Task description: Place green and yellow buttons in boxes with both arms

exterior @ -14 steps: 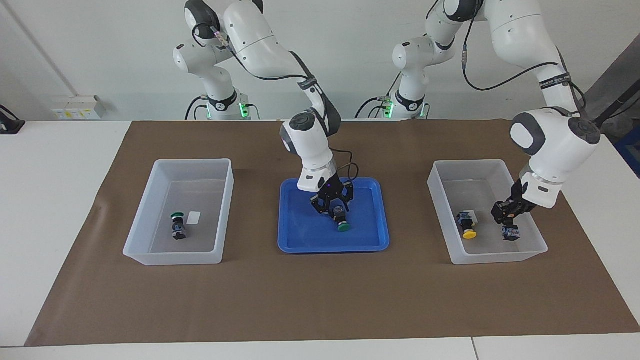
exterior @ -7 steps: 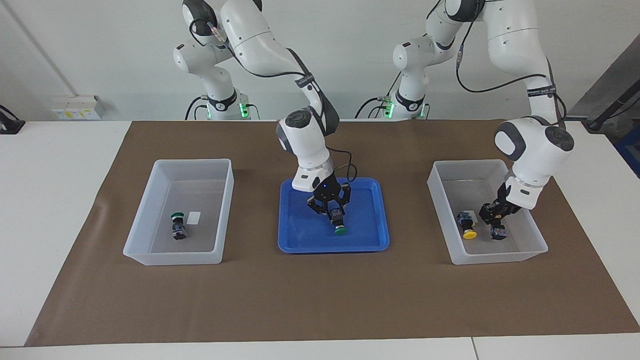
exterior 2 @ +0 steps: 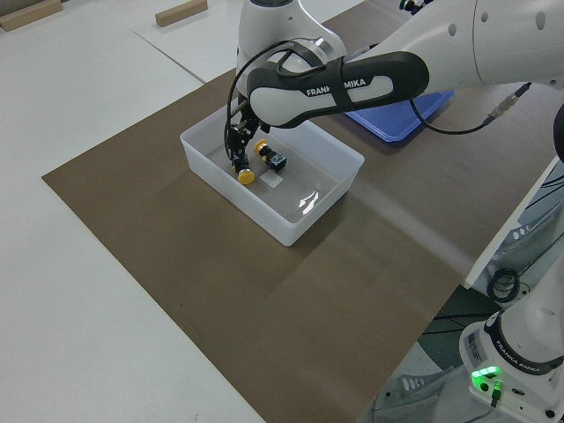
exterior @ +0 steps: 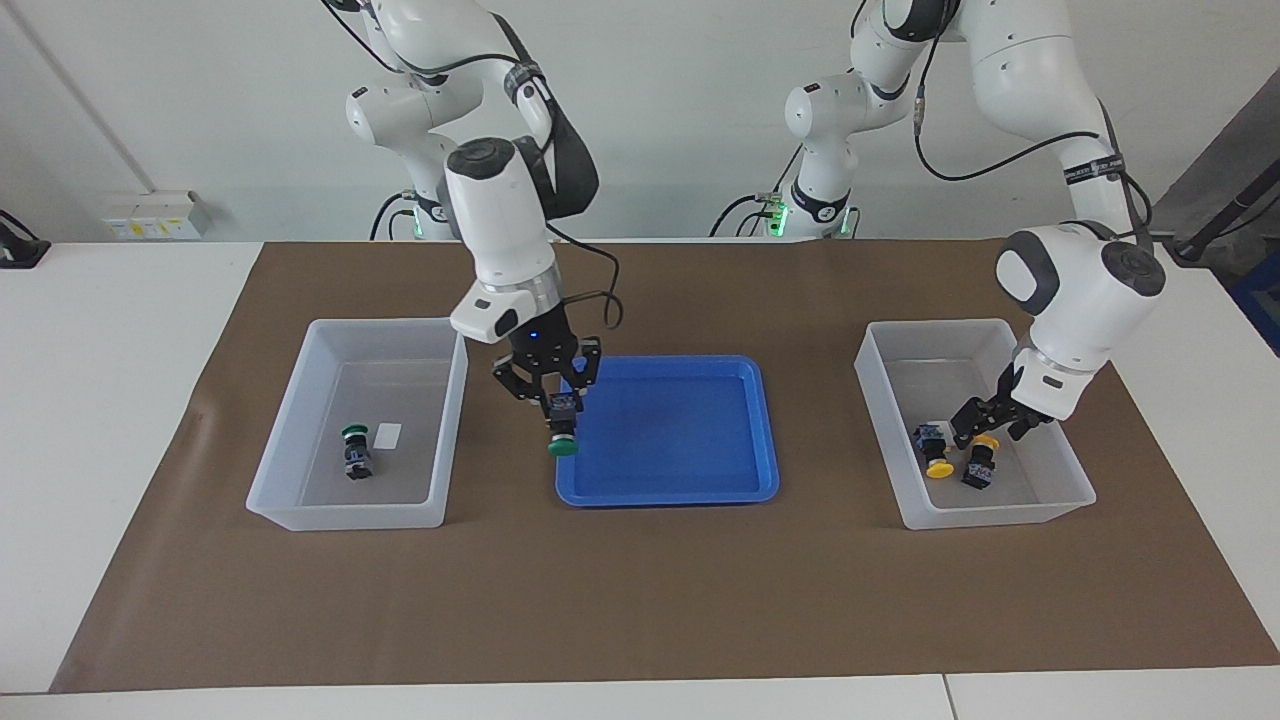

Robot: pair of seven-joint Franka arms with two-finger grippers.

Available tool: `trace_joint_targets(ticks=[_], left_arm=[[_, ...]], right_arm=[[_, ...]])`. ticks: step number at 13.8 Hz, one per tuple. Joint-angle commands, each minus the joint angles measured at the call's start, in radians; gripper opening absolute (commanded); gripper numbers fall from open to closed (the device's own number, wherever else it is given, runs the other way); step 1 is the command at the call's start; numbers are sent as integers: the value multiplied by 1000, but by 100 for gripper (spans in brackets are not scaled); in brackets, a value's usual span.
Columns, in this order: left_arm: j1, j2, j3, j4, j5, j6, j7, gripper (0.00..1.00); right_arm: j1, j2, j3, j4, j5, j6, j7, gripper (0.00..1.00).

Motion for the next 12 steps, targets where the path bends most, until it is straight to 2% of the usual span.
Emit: trace_joint_targets(ticks=[1,3,4,6,8,12], left_arm=[[-79,-16,13,145,57,-234,-49,100],[-152,-25,8,207,70,-347,-179,100],[-195,-25,11,235,73,-412,-203,100],[-217,-33,5,279,76,-507,-203,100],[-216,-47,5,322,73,-593,-197,100],[-205,-130,5,341,71,-685,-191,100]], right_arm=[[-128,-95,9,-39,-25,-146,-170,0],[-214,-126,9,-75,-25,-226,-296,0],[-263,-152,9,-138,-25,-213,-345,0],[-326,-163,10,-216,-25,-176,-394,0],[-337,-157,9,-277,-23,-127,-384,0],[-365,-120,10,-393,-23,37,-379,0]])
